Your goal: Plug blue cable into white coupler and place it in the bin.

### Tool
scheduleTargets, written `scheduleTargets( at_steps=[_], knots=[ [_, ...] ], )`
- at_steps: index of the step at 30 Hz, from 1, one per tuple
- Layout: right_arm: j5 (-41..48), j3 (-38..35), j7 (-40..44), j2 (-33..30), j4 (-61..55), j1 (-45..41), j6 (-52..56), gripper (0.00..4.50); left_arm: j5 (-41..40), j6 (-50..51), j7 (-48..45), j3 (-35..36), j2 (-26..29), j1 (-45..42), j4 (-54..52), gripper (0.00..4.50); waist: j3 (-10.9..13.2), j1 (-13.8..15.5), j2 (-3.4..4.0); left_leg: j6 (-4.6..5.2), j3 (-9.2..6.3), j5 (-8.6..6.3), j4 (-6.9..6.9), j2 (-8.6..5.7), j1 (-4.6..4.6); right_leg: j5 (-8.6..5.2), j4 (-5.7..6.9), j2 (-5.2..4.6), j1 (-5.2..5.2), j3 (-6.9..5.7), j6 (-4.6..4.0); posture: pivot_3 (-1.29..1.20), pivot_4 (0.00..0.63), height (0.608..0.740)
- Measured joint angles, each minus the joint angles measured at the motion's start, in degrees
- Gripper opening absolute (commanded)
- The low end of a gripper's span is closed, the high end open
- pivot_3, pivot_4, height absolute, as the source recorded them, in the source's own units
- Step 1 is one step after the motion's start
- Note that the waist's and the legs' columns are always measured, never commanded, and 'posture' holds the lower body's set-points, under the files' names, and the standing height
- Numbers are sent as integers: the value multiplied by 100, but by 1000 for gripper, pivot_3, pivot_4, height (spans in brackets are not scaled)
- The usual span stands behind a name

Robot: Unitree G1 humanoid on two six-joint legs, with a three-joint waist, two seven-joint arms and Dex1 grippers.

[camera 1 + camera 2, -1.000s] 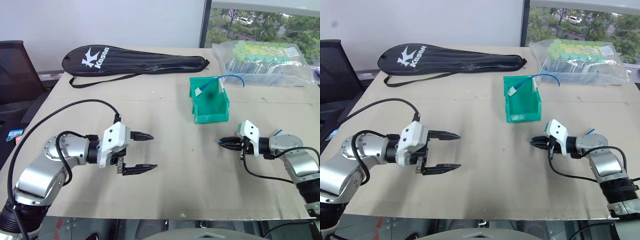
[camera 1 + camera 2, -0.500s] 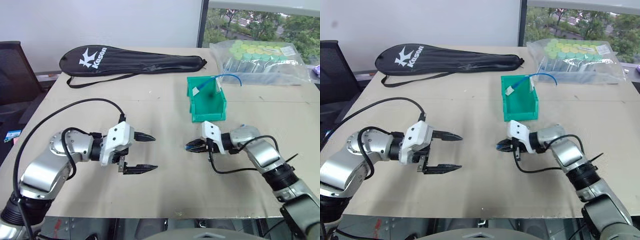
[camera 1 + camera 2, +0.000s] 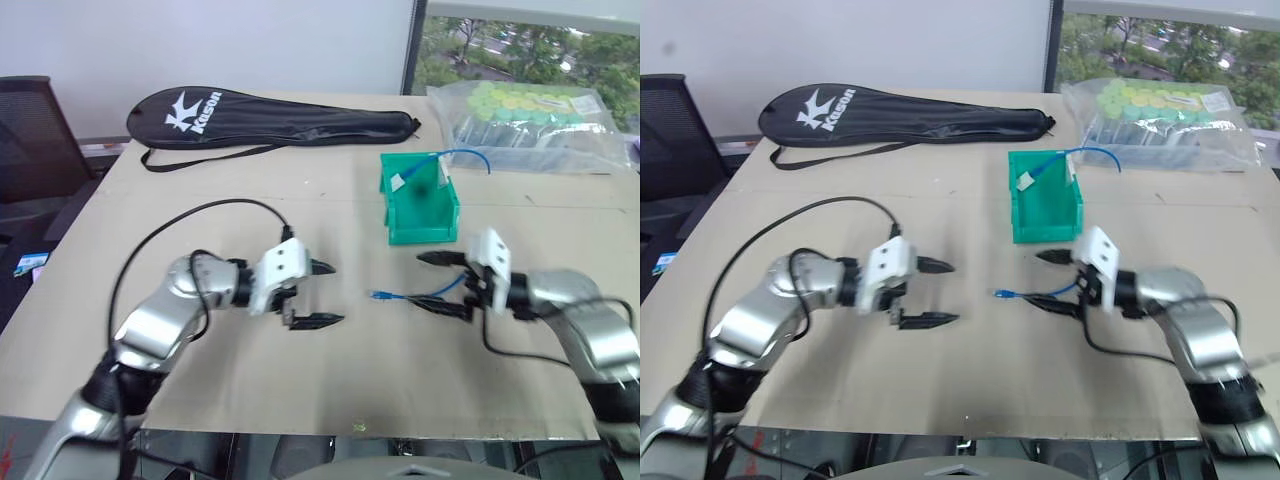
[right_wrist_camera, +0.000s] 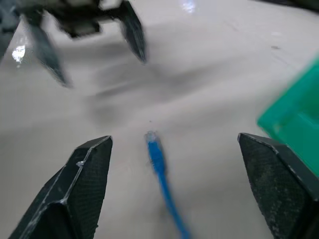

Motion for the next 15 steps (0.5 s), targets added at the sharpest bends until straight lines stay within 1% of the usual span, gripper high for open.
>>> scheduleTargets(
  at_steps=[1,3,6,9,14,15],
  knots=[
    [-16,-168,-53,-5,-90,498,-207,3945,107,-51,47,-130,-254,-182,268,4500,-1,49,0,0,0,0,1,-12,0,0,-1,1,1,-1,0,0,150,740],
    [-79,-298,-146,83,-114,1297,-587,3945,307,-206,62,-378,-531,-328,721,4500,2,7,-2,0,9,0,2,-15,2,0,1,1,-3,14,1,0,150,740],
    [-137,-499,-326,194,-203,1954,-1028,3945,599,-624,-85,-695,-787,-505,1337,4500,2,-109,-2,1,12,0,4,-11,11,0,8,3,-2,25,1,0,150,740],
    [-193,-609,-563,282,-304,2235,-1264,3945,803,-1004,-269,-837,-969,-740,1818,4500,3,-116,-4,0,7,0,21,9,13,0,17,13,0,24,0,0,150,740],
    [-209,-608,-926,439,-499,2310,-1364,3945,1096,-1593,-564,-951,-1170,-1116,2482,4500,2,-70,-3,0,5,0,46,17,4,0,18,22,5,23,-2,0,150,740],
    [-213,-607,-970,448,-499,2305,-1365,4019,1141,-1677,-601,-976,-1194,-1172,2572,4248,2,-61,-3,0,3,-1,52,17,2,-1,17,22,8,21,-3,0,150,740]
  ],
)
